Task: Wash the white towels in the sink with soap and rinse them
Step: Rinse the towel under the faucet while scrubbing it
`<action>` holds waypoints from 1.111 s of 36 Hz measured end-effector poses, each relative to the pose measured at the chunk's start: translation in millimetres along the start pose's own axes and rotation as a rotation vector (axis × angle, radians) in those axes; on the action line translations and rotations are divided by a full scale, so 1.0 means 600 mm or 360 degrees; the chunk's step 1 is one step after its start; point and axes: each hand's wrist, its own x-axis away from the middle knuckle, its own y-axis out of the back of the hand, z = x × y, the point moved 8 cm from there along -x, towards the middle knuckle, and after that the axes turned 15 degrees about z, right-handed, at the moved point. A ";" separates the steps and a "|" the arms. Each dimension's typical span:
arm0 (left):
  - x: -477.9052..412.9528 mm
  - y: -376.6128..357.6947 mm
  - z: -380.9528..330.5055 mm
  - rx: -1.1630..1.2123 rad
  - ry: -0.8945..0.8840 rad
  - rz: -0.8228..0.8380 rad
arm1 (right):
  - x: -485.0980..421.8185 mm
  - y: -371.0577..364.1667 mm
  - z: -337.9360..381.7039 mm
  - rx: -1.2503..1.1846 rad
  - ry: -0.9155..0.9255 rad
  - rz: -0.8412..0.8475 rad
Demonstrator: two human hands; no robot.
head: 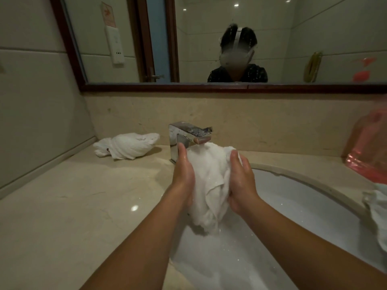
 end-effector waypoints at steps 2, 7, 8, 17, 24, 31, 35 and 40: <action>-0.041 0.026 0.019 -0.0080 -0.0086 -0.0053 | 0.003 -0.002 -0.003 -0.0051 -0.0016 -0.0009; 0.007 0.015 -0.023 -0.0225 -0.0144 -0.0120 | 0.007 -0.007 -0.013 -0.0223 -0.0124 0.0017; 0.021 0.009 -0.032 -0.0257 -0.0149 -0.0122 | 0.010 -0.008 -0.013 -0.0259 -0.0134 0.0022; 0.025 0.032 -0.022 -0.0237 -0.0107 -0.0302 | 0.011 0.006 -0.019 -0.0235 -0.0182 -0.0125; 0.034 0.044 -0.041 -0.0229 -0.0255 -0.0424 | 0.004 -0.020 -0.041 -0.0254 -0.0250 0.0065; 0.039 0.024 -0.056 -0.0262 -0.0333 -0.0259 | 0.008 -0.018 -0.047 -0.0078 -0.0318 -0.0003; 0.035 0.026 -0.041 -0.0278 -0.0187 -0.0252 | -0.013 0.011 -0.086 -0.0160 -0.0400 -0.0019; 0.029 0.037 -0.016 -0.0222 0.0077 -0.0311 | 0.010 -0.007 -0.058 -0.0168 -0.0325 -0.0022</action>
